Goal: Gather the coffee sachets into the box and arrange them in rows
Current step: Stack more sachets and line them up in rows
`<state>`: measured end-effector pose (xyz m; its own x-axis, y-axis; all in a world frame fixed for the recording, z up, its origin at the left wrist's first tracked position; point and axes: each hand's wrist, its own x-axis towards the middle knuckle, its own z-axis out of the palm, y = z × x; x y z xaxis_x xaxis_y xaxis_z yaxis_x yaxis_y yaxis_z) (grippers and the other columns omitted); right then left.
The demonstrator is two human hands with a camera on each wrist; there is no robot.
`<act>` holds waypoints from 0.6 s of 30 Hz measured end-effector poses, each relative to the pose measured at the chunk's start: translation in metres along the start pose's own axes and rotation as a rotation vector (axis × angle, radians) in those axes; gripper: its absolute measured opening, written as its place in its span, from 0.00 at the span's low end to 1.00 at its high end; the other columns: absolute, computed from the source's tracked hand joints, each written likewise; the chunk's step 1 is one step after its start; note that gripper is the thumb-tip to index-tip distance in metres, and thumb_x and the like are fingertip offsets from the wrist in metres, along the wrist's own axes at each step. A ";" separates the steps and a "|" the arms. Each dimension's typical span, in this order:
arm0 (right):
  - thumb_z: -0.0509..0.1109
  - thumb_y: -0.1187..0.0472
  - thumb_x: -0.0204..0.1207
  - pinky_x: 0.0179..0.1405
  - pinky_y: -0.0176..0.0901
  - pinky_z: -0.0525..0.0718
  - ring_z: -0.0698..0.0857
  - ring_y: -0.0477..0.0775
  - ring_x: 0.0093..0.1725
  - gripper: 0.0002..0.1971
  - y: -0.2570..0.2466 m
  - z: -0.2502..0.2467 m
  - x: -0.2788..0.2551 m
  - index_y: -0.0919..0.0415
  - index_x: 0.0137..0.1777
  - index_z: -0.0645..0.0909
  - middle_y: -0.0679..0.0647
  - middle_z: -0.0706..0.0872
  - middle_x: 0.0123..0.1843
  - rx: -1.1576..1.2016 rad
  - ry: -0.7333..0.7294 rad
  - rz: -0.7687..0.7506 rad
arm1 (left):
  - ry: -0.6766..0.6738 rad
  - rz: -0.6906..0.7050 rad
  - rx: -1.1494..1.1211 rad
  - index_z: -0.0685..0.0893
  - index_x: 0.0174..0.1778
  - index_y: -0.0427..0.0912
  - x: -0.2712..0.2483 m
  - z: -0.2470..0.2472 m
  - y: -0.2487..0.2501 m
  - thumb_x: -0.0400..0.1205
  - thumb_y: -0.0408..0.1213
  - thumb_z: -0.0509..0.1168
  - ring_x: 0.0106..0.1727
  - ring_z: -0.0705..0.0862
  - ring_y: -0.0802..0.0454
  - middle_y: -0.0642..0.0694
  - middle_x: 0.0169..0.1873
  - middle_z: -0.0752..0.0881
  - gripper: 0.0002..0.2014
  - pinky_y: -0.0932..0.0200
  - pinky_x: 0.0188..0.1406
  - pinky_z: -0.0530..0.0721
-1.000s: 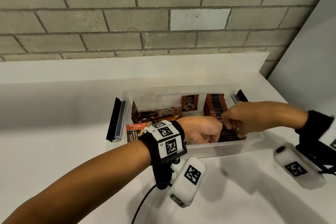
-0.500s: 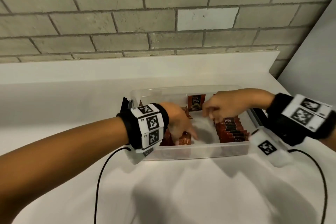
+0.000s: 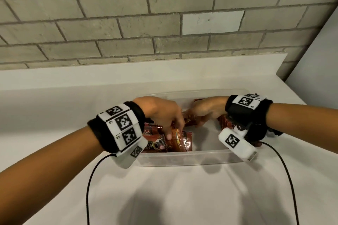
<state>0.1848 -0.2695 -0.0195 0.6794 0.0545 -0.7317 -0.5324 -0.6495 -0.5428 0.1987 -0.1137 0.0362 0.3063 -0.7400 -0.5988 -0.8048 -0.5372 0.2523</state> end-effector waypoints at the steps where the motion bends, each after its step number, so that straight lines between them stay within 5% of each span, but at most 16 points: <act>1: 0.58 0.62 0.85 0.37 0.38 0.83 0.82 0.53 0.44 0.14 -0.003 0.001 0.001 0.68 0.64 0.77 0.61 0.83 0.54 0.040 0.003 0.011 | 0.023 0.021 -0.058 0.88 0.55 0.51 -0.005 -0.001 -0.003 0.73 0.36 0.75 0.51 0.83 0.59 0.62 0.45 0.85 0.15 0.55 0.61 0.79; 3: 0.59 0.61 0.85 0.33 0.39 0.84 0.81 0.53 0.39 0.11 -0.009 0.004 0.003 0.67 0.61 0.76 0.61 0.83 0.48 0.111 0.031 0.034 | 0.067 0.043 -0.149 0.90 0.52 0.47 -0.014 -0.004 -0.008 0.73 0.32 0.75 0.44 0.83 0.67 0.62 0.41 0.87 0.13 0.67 0.53 0.80; 7: 0.57 0.56 0.86 0.22 0.38 0.84 0.80 0.53 0.34 0.12 -0.018 0.013 0.009 0.65 0.55 0.76 0.59 0.81 0.41 0.269 0.050 0.093 | 0.147 0.061 -0.268 0.91 0.52 0.45 -0.031 -0.008 -0.019 0.73 0.30 0.74 0.43 0.87 0.64 0.53 0.45 0.92 0.12 0.78 0.43 0.79; 10: 0.58 0.55 0.86 0.24 0.38 0.83 0.78 0.51 0.31 0.13 -0.023 0.017 0.010 0.64 0.45 0.76 0.57 0.80 0.35 0.332 0.066 0.084 | 0.198 0.050 -0.324 0.92 0.52 0.47 -0.041 -0.010 -0.025 0.74 0.31 0.74 0.47 0.88 0.62 0.52 0.46 0.92 0.13 0.75 0.47 0.81; 14: 0.62 0.60 0.84 0.30 0.41 0.87 0.84 0.53 0.33 0.10 -0.029 0.013 0.004 0.67 0.49 0.78 0.61 0.85 0.37 0.382 0.047 0.002 | 0.223 0.034 -0.431 0.91 0.54 0.50 -0.045 -0.006 -0.030 0.74 0.33 0.74 0.55 0.86 0.63 0.55 0.51 0.91 0.13 0.64 0.63 0.80; 18: 0.65 0.65 0.81 0.42 0.48 0.90 0.89 0.61 0.39 0.07 -0.034 0.004 -0.011 0.70 0.50 0.79 0.67 0.89 0.41 0.368 0.064 -0.075 | 0.220 0.037 -0.474 0.90 0.55 0.51 -0.044 -0.004 -0.032 0.75 0.34 0.73 0.57 0.86 0.64 0.56 0.51 0.91 0.13 0.57 0.68 0.78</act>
<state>0.1930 -0.2454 0.0055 0.7474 0.0365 -0.6634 -0.6178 -0.3291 -0.7141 0.2132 -0.0655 0.0572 0.4226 -0.8020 -0.4221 -0.5143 -0.5957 0.6170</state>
